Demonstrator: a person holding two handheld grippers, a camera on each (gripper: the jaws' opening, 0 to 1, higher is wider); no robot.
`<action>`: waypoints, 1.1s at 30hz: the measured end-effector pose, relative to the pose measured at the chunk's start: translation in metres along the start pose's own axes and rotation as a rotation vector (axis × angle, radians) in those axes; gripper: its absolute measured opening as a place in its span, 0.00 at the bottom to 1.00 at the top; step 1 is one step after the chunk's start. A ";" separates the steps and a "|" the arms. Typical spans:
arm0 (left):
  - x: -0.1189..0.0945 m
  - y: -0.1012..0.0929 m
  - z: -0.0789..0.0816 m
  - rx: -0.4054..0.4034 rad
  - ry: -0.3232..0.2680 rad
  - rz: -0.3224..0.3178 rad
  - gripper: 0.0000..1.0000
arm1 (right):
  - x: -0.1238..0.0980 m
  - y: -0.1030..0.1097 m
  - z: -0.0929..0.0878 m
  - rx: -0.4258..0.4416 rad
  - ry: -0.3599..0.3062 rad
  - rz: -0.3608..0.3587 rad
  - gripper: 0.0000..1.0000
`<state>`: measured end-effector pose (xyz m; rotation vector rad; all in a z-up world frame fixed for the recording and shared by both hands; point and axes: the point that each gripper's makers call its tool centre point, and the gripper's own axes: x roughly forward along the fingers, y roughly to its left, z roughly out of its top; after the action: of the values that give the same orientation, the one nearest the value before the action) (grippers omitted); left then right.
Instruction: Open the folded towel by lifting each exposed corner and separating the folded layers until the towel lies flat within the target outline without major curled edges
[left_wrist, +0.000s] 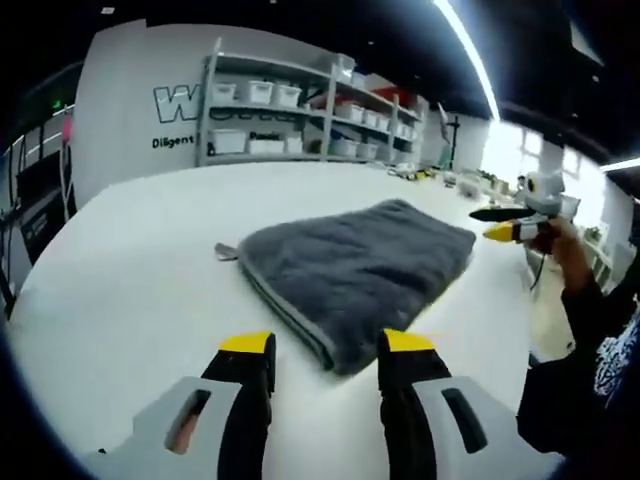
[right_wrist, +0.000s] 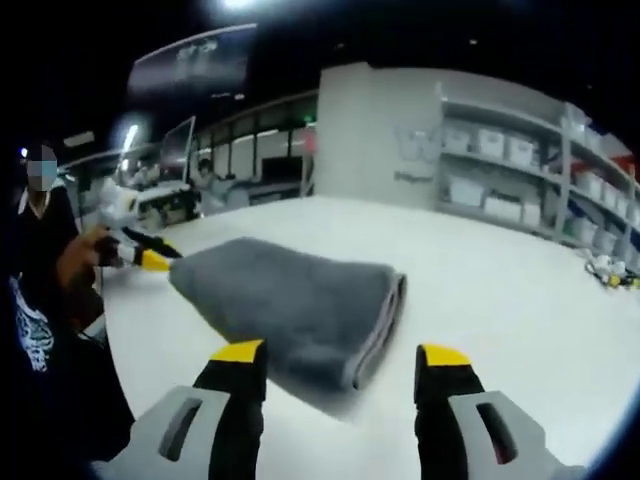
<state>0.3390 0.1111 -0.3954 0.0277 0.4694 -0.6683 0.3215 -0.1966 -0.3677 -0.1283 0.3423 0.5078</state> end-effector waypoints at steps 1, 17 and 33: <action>0.001 0.000 -0.001 -0.002 0.004 -0.004 0.39 | 0.000 0.000 -0.001 0.000 0.002 0.000 0.56; 0.008 -0.008 -0.007 -0.007 0.024 -0.036 0.34 | 0.010 -0.002 -0.004 0.001 0.021 -0.006 0.46; 0.014 -0.007 -0.009 -0.010 0.035 -0.029 0.24 | 0.019 -0.005 -0.019 -0.046 0.092 -0.036 0.34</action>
<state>0.3405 0.0992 -0.4090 0.0232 0.5073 -0.6946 0.3342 -0.1961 -0.3925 -0.2022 0.4178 0.4751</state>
